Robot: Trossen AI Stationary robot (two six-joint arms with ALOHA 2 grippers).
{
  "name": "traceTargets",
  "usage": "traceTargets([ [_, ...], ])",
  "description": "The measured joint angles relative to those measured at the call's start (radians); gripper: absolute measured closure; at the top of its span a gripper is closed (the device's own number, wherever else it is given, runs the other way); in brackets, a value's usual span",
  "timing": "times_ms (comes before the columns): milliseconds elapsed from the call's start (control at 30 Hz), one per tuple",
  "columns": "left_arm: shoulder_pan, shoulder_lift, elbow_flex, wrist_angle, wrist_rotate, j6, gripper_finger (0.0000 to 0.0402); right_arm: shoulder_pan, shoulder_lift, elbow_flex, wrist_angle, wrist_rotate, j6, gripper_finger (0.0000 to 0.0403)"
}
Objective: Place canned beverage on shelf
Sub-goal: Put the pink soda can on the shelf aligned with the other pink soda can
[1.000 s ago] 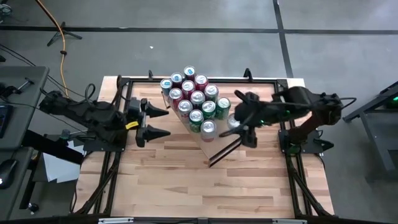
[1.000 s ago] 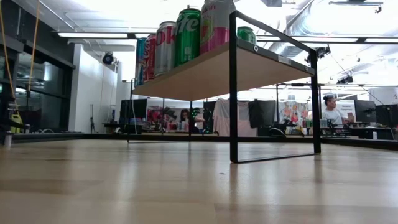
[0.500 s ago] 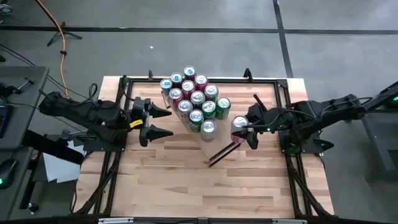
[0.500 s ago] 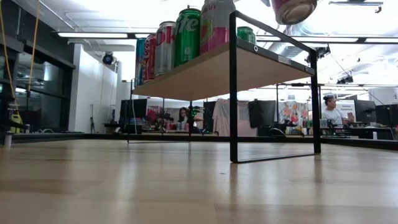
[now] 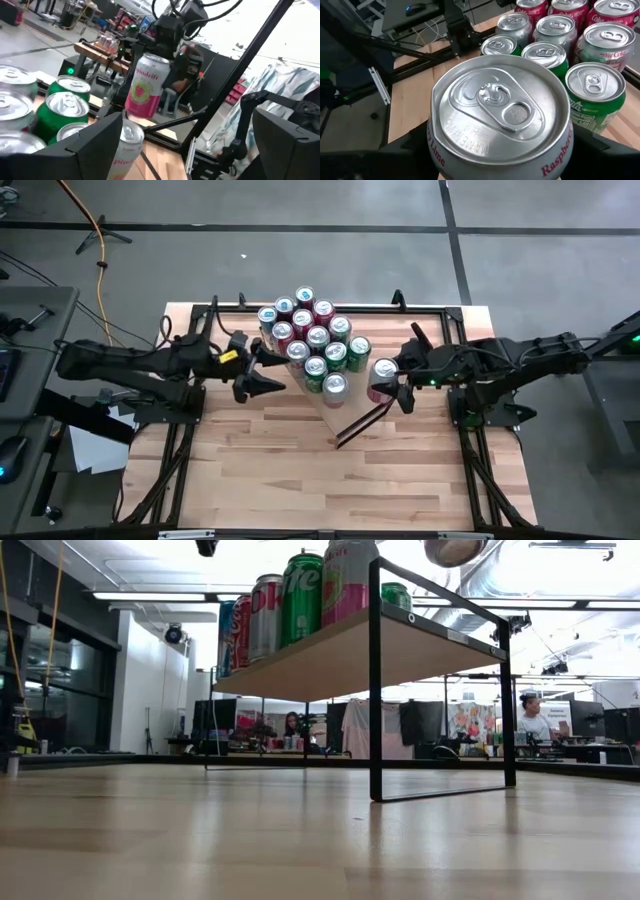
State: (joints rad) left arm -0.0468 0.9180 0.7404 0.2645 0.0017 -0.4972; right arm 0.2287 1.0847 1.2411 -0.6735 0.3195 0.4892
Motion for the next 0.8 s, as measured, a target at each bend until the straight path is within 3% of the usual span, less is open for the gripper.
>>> traceTargets([
  [333,0.038,-0.125,-0.059,-0.018,0.005,0.000,0.0053,0.000,0.049,0.001,-0.001,0.017,0.000,0.0125],
  [800,0.038,-0.131,-0.059,-0.086,-0.059,0.046,0.0053,0.000,0.073,0.001,0.000,0.042,-0.008,0.0125],
])
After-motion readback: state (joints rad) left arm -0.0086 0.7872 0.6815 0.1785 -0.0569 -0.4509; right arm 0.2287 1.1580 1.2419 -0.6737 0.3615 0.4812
